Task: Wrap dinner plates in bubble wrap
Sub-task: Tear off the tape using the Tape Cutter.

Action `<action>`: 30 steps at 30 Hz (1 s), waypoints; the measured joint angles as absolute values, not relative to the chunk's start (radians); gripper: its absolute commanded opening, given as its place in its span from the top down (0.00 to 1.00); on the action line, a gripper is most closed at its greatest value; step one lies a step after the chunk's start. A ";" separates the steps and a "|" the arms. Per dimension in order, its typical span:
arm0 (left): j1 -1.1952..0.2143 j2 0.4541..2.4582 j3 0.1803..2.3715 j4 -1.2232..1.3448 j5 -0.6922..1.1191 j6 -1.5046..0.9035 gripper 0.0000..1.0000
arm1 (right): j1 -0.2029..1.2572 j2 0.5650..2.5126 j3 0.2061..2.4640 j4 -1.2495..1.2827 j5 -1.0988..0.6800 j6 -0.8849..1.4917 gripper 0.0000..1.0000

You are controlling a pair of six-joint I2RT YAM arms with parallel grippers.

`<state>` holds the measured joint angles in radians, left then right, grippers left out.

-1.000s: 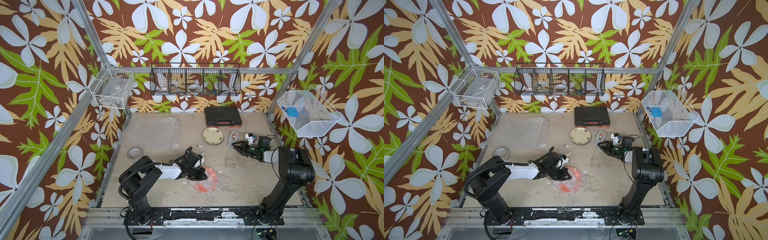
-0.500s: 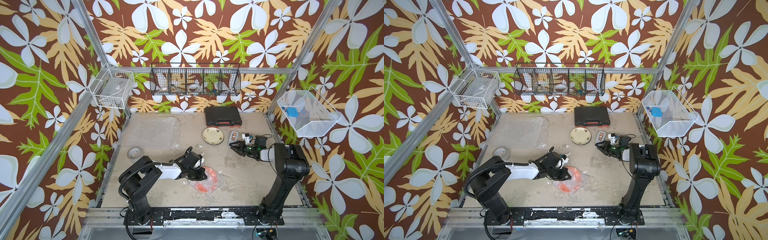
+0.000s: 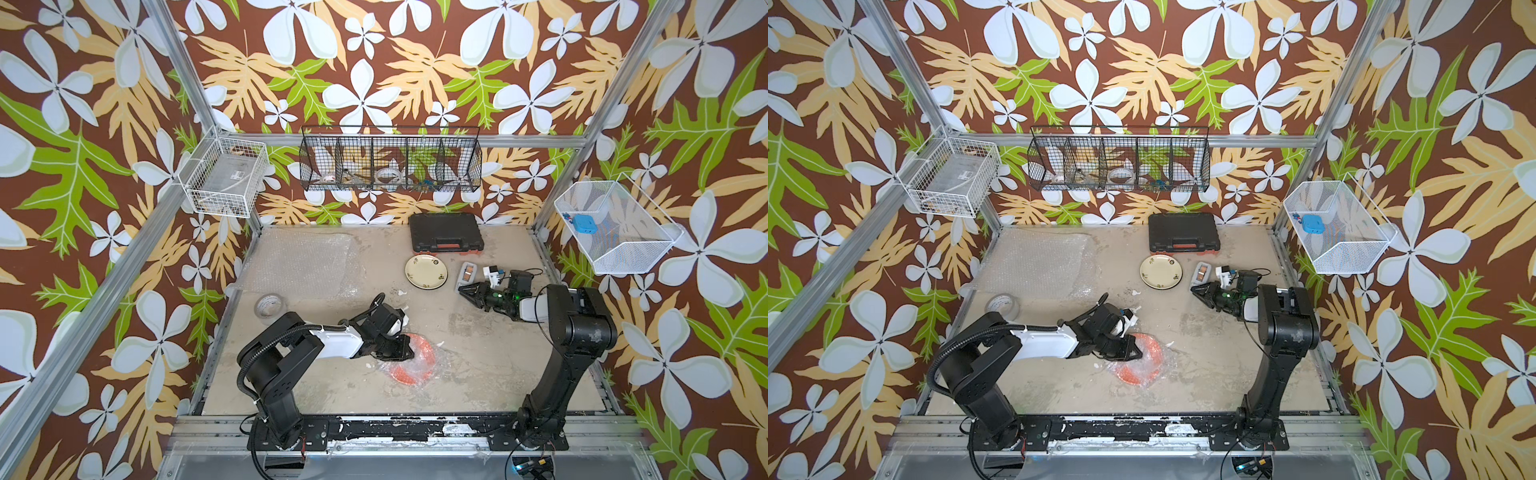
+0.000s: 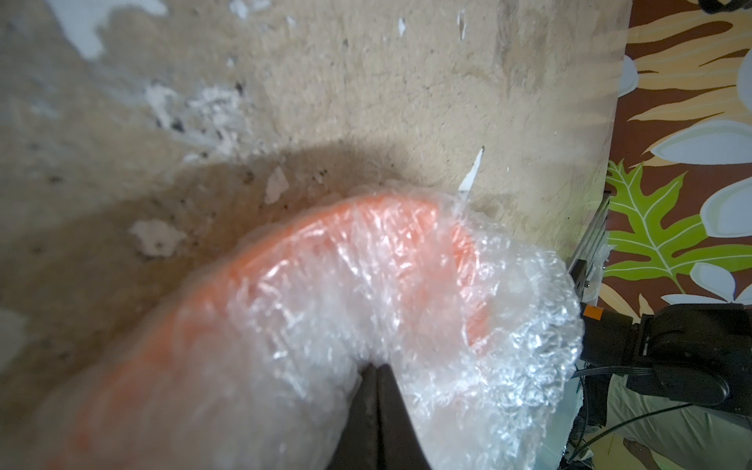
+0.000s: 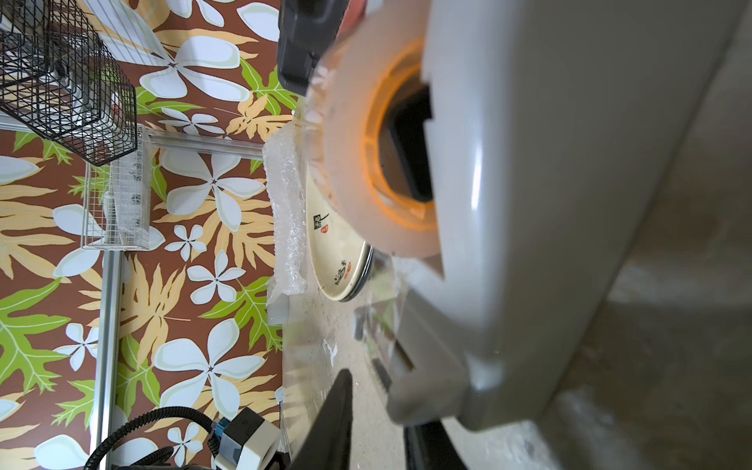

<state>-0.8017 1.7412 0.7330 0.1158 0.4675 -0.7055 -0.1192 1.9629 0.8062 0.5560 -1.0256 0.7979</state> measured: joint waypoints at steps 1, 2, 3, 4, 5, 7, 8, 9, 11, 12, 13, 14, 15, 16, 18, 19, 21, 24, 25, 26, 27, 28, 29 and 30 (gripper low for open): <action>-0.802 1.741 0.733 0.116 0.467 -0.706 0.93 | -0.119 1.964 0.807 0.556 -1.026 0.797 0.79; -0.802 1.741 0.733 0.116 0.467 -0.706 0.93 | -0.119 1.966 0.808 0.555 -1.027 0.797 0.80; -0.802 1.741 0.733 0.116 0.467 -0.706 0.93 | -0.119 1.967 0.809 0.553 -1.028 0.797 0.81; -0.802 1.741 0.733 0.116 0.467 -0.706 0.93 | -0.119 1.968 0.809 0.553 -1.028 0.797 0.82; -0.802 1.741 0.732 0.116 0.467 -0.706 0.93 | -0.119 1.968 0.810 0.553 -1.028 0.798 0.83; -0.802 1.740 0.732 0.117 0.467 -0.706 0.93 | -0.119 1.968 0.810 0.553 -1.029 0.798 0.85; -0.802 1.740 0.731 0.117 0.467 -0.706 0.93 | -0.119 1.968 0.811 0.553 -1.029 0.798 0.86; -0.802 1.740 0.731 0.118 0.467 -0.706 0.93 | -0.119 1.968 0.812 0.553 -1.030 0.799 0.87; -0.802 1.740 0.731 0.118 0.467 -0.706 0.93 | -0.119 1.969 0.812 0.553 -1.031 0.799 0.88; -0.802 1.740 0.731 0.118 0.467 -0.706 0.93 | -0.119 1.969 0.813 0.552 -1.032 0.799 0.90; -0.802 1.740 0.731 0.118 0.467 -0.706 0.93 | -0.119 1.969 0.813 0.552 -1.032 0.799 0.91; -0.802 1.740 0.731 0.118 0.467 -0.706 0.93 | -0.119 1.969 0.813 0.552 -1.032 0.799 0.91; -0.802 1.740 0.731 0.118 0.467 -0.706 0.93 | -0.119 1.969 0.813 0.552 -1.032 0.799 0.93; -0.802 1.740 0.731 0.118 0.467 -0.706 0.93 | -0.120 1.969 0.813 0.552 -1.032 0.799 0.94; -0.802 1.740 0.730 0.120 0.467 -0.706 0.93 | -0.120 1.969 0.813 0.552 -1.032 0.799 0.96; -0.802 1.740 0.729 0.120 0.467 -0.706 0.93 | -0.119 1.969 0.813 0.552 -1.032 0.799 0.97; -0.802 1.738 0.727 0.122 0.466 -0.706 0.93 | -0.119 1.969 0.813 0.551 -1.032 0.796 1.00; -0.802 1.737 0.726 0.122 0.464 -0.706 0.93 | -0.119 1.969 0.814 0.545 -1.030 0.789 1.00; -0.802 1.737 0.725 0.123 0.464 -0.706 0.93 | -0.119 1.969 0.815 0.540 -1.028 0.781 1.00; -0.802 1.737 0.725 0.124 0.464 -0.706 0.93 | -0.119 1.967 0.818 0.527 -1.025 0.776 1.00; -0.802 1.736 0.724 0.125 0.464 -0.706 0.93 | -0.117 1.963 0.824 0.504 -1.019 0.765 1.00; -0.802 1.736 0.723 0.127 0.464 -0.706 0.93 | -0.114 1.959 0.833 0.475 -1.013 0.751 1.00; -0.802 1.735 0.721 0.129 0.464 -0.706 0.93 | -0.112 1.958 0.840 0.453 -1.009 0.740 1.00; -0.802 1.734 0.719 0.131 0.463 -0.706 0.93 | -0.109 1.956 0.850 0.422 -0.997 0.724 1.00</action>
